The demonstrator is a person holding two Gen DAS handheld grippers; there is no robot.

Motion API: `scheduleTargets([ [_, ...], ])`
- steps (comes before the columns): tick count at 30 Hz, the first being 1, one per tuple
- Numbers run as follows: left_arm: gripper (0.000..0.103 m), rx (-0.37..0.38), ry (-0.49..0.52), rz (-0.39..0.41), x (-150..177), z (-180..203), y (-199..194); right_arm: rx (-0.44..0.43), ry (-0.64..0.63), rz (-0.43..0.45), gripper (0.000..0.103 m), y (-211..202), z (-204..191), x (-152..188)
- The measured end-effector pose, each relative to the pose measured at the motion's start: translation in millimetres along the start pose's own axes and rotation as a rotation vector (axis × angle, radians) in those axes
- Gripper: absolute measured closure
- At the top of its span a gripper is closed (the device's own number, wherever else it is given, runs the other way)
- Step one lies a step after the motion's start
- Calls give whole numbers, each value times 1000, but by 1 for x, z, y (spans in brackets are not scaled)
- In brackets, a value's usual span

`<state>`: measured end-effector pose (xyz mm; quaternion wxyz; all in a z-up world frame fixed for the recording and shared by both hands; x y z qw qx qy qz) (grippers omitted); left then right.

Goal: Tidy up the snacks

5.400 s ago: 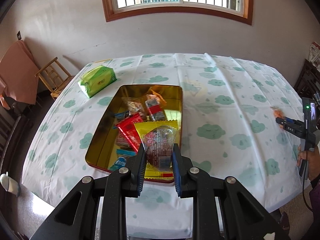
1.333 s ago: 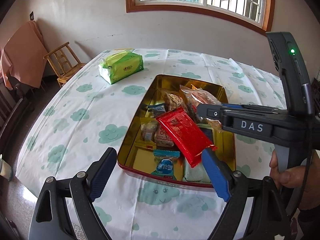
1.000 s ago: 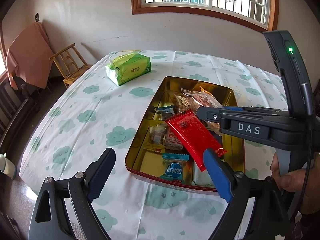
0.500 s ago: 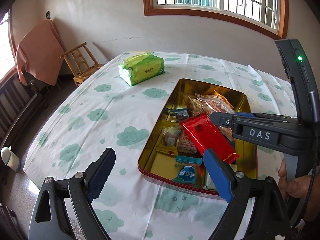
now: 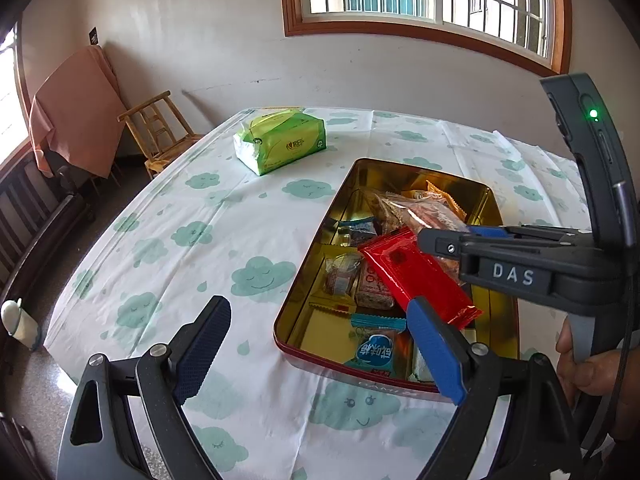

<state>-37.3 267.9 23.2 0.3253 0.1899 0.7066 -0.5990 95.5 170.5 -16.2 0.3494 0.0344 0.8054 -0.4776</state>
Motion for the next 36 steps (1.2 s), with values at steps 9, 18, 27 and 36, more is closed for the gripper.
scheduleTargets([
  [9, 15, 12, 13, 12, 1, 0, 2, 13, -15, 4, 65, 3, -3, 2],
  [18, 15, 10, 15, 24, 2, 2, 2, 16, -4, 40, 65, -1, -4, 5],
  [27, 15, -8, -3, 71, 3, -1, -14, 14, -14, 140, 64, -29, -12, 11],
  [36, 8, -6, -16, 129, 3, -2, -47, 87, -92, 362, 44, -104, -39, 50],
])
Point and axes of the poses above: each gripper's, at about its wrist camera, not at the fingertips, and y roughly the way its jaws point, z to its right, x to its underside, the point moved 1 cm from there along y, roughly the way its jaws point, and after that the axes turned 3 degrees about y, right-handed, at the moved point
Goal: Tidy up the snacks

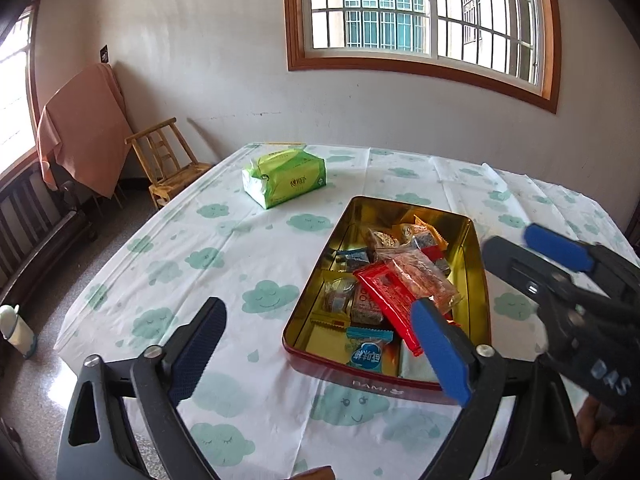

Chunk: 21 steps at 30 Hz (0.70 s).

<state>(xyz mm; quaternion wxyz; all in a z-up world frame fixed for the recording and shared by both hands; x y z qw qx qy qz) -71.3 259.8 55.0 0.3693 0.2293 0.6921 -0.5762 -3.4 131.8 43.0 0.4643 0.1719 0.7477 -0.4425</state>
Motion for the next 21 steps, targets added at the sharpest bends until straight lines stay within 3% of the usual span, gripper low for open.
scheduleTargets([
  [4, 6, -11, -9, -5, -1, 1, -11, 53, -26, 76, 35, -30, -7, 4],
  [21, 3, -27, -20, 76, 4, 7, -70, 102, -63, 208, 30, -112, -14, 16],
])
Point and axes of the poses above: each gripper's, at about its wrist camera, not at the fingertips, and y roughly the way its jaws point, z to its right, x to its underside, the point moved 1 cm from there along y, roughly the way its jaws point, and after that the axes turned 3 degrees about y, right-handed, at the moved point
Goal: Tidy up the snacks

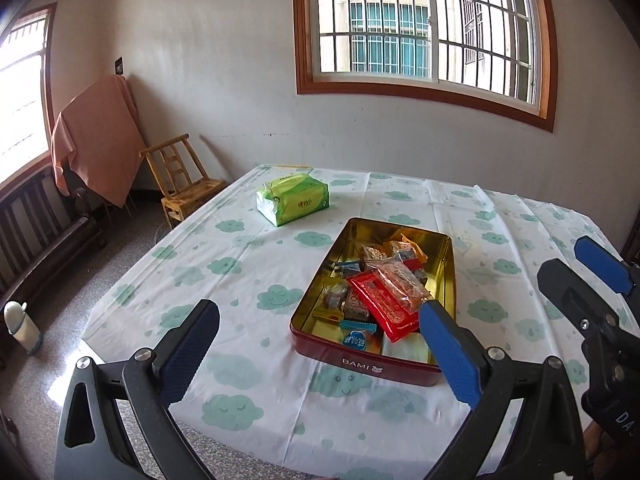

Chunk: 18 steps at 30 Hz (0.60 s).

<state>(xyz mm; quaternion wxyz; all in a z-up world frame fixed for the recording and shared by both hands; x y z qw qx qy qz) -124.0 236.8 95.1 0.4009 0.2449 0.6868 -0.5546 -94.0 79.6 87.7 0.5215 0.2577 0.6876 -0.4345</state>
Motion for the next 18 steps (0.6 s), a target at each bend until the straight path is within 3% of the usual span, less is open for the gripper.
scheduleTargets([
  [18, 1, -31, 9, 16, 5, 7, -22, 4, -14, 34, 24, -33, -1, 3],
])
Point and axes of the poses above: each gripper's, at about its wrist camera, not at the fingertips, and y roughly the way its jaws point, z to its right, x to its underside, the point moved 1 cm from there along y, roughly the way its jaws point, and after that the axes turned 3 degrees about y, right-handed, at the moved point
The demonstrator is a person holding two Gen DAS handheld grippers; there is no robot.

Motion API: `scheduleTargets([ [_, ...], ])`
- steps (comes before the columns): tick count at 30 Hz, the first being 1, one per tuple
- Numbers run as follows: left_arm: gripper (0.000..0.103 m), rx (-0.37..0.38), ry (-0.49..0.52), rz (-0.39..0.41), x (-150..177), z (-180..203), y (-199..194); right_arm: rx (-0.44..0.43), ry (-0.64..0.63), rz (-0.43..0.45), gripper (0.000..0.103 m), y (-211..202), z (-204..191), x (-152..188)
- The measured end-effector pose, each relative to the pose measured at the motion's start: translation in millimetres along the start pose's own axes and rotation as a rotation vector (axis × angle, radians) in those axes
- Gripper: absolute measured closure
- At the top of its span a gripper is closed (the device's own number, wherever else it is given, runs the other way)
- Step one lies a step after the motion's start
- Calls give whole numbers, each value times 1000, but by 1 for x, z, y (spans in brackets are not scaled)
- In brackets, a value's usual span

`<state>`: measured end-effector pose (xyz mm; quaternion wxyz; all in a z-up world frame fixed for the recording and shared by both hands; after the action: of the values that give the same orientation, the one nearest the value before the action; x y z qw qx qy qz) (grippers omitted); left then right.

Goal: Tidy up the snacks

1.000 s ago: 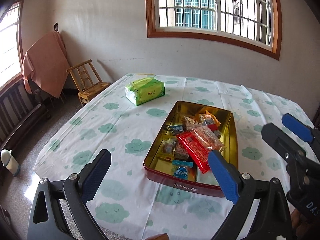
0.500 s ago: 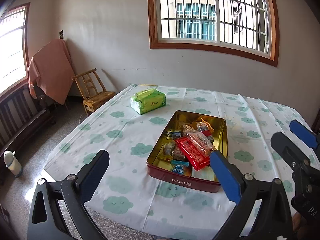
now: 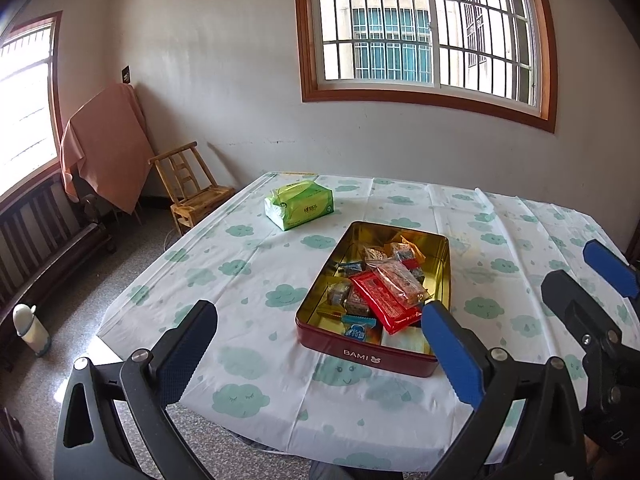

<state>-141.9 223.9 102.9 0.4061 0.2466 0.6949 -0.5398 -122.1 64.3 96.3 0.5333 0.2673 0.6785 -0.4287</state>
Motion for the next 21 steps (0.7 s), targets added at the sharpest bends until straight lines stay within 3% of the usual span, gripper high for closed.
scheduleTargets([
  [21, 1, -6, -7, 4, 0, 0, -2, 21, -14, 0, 24, -1, -4, -1],
])
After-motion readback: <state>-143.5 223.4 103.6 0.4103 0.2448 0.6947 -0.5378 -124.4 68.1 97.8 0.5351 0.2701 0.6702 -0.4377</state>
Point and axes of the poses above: each gripper's, at about its wrist camera, not at the fingertips, and y roughly the way its jaws point, z to its right, x to its underside, the point moved 1 cm from there along y, roughly the way its jaws point, and after that the axes turned 3 degrees about y, right-handed, at the moved point
